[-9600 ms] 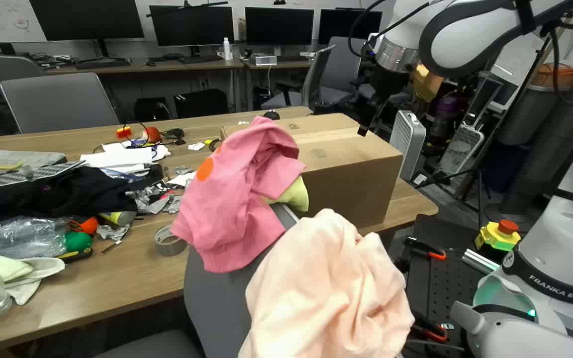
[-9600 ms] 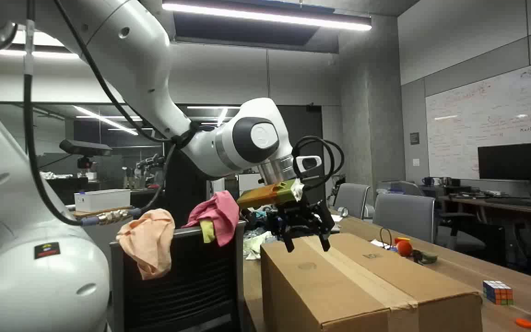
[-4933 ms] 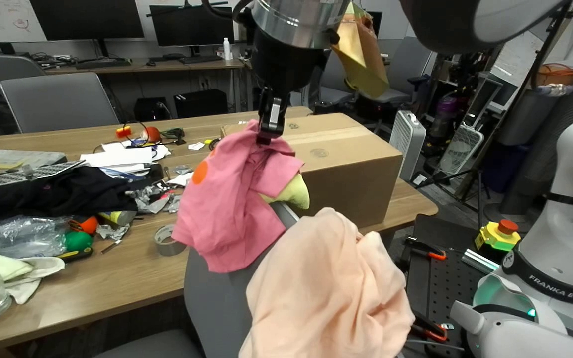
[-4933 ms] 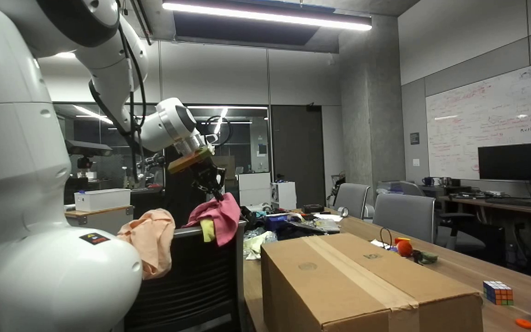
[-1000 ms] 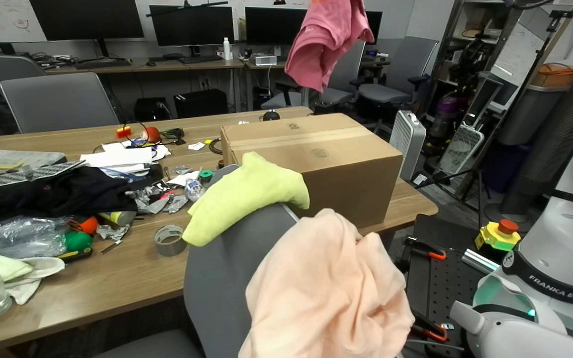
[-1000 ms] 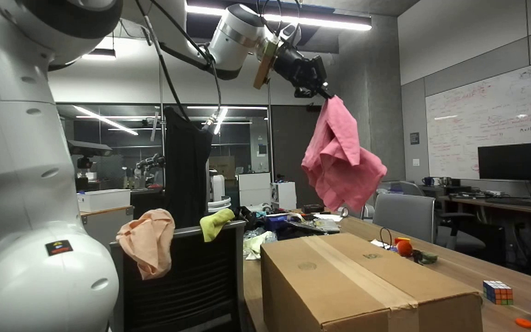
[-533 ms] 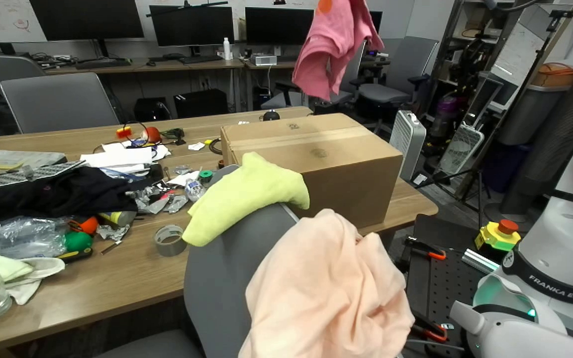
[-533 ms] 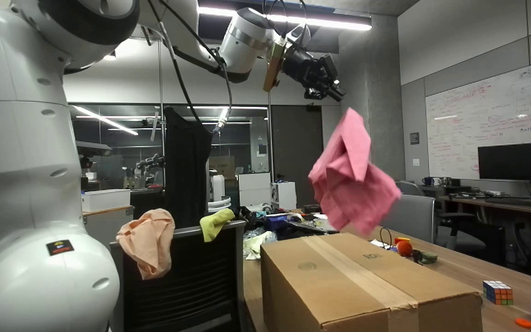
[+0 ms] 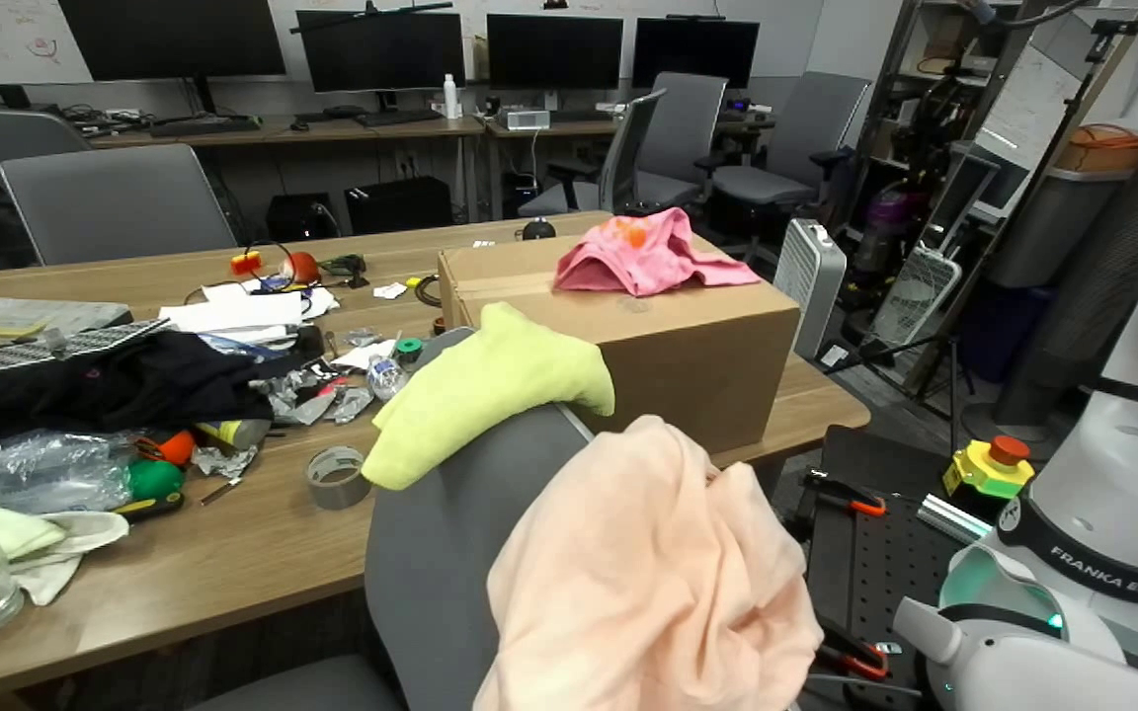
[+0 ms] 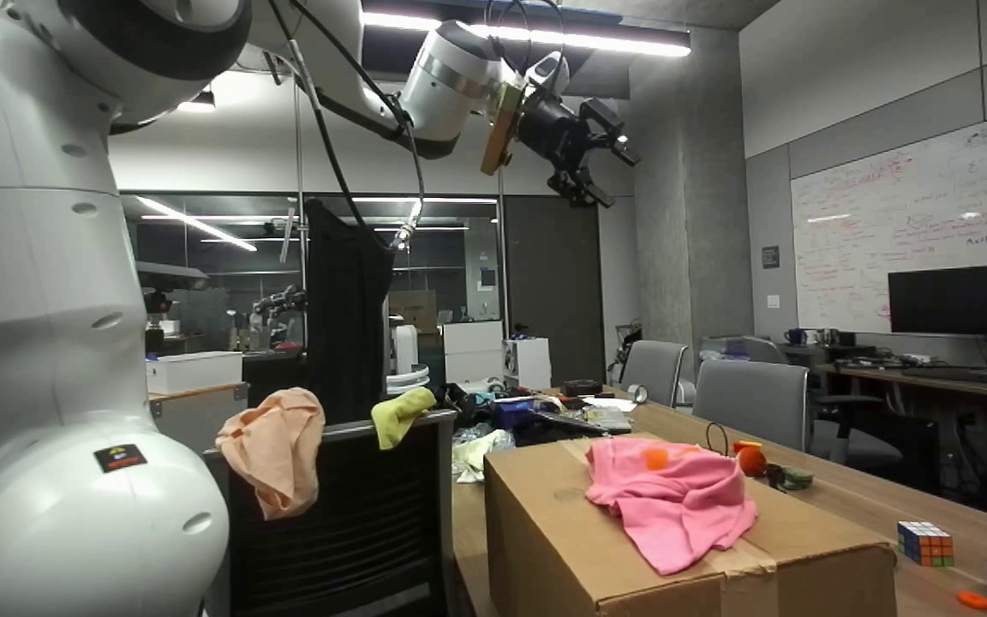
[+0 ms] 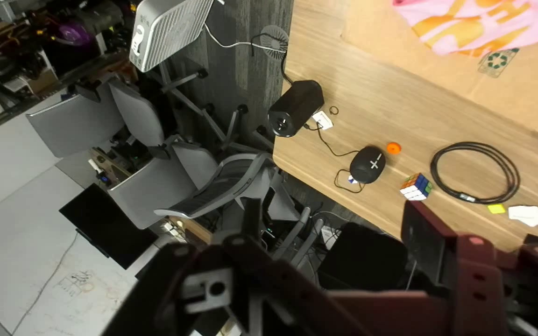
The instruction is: Place the t-shirts and towel on the brown box
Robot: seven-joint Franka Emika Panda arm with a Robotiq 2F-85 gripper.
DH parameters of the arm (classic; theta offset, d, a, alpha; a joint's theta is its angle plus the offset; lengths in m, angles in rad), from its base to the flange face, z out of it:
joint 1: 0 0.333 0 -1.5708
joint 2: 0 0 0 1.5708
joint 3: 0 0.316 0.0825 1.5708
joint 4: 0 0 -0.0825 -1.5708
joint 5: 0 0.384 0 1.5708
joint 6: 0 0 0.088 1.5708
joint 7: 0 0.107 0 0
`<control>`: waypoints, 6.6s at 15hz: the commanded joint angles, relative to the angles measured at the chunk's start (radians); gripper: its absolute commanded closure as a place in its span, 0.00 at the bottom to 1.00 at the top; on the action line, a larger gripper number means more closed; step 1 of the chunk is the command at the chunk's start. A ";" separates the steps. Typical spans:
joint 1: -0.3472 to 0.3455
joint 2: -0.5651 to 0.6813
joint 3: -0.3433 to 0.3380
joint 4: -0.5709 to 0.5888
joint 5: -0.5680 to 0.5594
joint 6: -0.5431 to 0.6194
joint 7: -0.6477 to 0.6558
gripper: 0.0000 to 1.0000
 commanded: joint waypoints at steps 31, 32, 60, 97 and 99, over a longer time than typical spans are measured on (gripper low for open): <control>0.394 -0.055 0.267 -0.393 0.876 0.027 -0.185 0.00; 0.395 -0.040 0.266 -0.396 0.900 0.024 -0.195 0.00; 0.410 0.000 0.293 -0.568 0.894 0.253 -0.193 0.69; 0.229 -0.165 0.335 -0.240 0.525 0.278 0.025 0.96; 0.202 -0.171 0.313 -0.237 0.485 0.265 0.046 0.96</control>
